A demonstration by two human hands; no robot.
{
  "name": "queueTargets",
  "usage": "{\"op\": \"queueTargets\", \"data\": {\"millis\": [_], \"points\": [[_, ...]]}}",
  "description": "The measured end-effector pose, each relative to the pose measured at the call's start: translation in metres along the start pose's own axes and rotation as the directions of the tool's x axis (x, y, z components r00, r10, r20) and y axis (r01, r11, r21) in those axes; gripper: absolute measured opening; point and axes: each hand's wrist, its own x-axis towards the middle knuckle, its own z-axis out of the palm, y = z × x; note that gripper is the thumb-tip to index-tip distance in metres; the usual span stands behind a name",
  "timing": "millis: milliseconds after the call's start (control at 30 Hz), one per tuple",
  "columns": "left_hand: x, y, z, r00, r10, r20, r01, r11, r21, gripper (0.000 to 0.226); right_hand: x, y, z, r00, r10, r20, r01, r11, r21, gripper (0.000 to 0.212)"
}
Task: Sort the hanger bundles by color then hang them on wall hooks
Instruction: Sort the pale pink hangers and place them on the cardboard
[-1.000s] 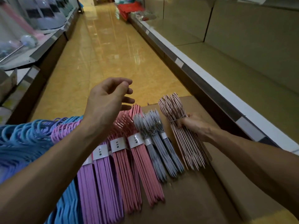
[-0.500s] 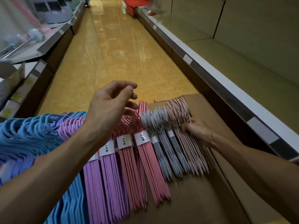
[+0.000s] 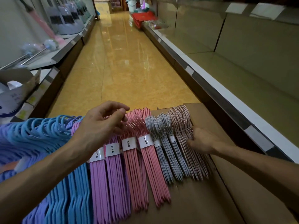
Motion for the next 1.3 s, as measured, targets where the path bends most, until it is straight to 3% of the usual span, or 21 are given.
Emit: {"op": "queueTargets", "data": {"millis": [200,400,567,1000,1300], "points": [[-0.014,0.008,-0.022,0.999,-0.026,-0.045,0.026,1.0,0.001,0.015,-0.033,-0.026,-0.004,0.991,-0.129,0.03,0.132,0.984,-0.117,0.028],[-0.028,0.015,-0.049,0.992,-0.068,-0.109,0.063,0.997,-0.048,0.018,-0.07,-0.07,0.0,0.929,-0.336,0.154,0.349,0.934,-0.07,0.02],[-0.04,0.011,-0.069,0.985,-0.089,-0.151,0.086,0.996,-0.03,0.019,-0.093,-0.094,0.009,0.879,-0.445,0.171,0.466,0.878,-0.11,0.027],[-0.035,0.008,-0.078,0.977,-0.101,-0.186,0.097,0.995,-0.029,0.02,-0.097,-0.097,0.016,0.856,-0.498,0.138,0.513,0.852,-0.103,0.023],[-0.017,0.018,-0.039,0.99,-0.058,-0.132,0.058,0.998,-0.003,0.02,-0.088,-0.054,0.005,0.905,-0.419,0.067,0.424,0.903,-0.07,0.021]]}}
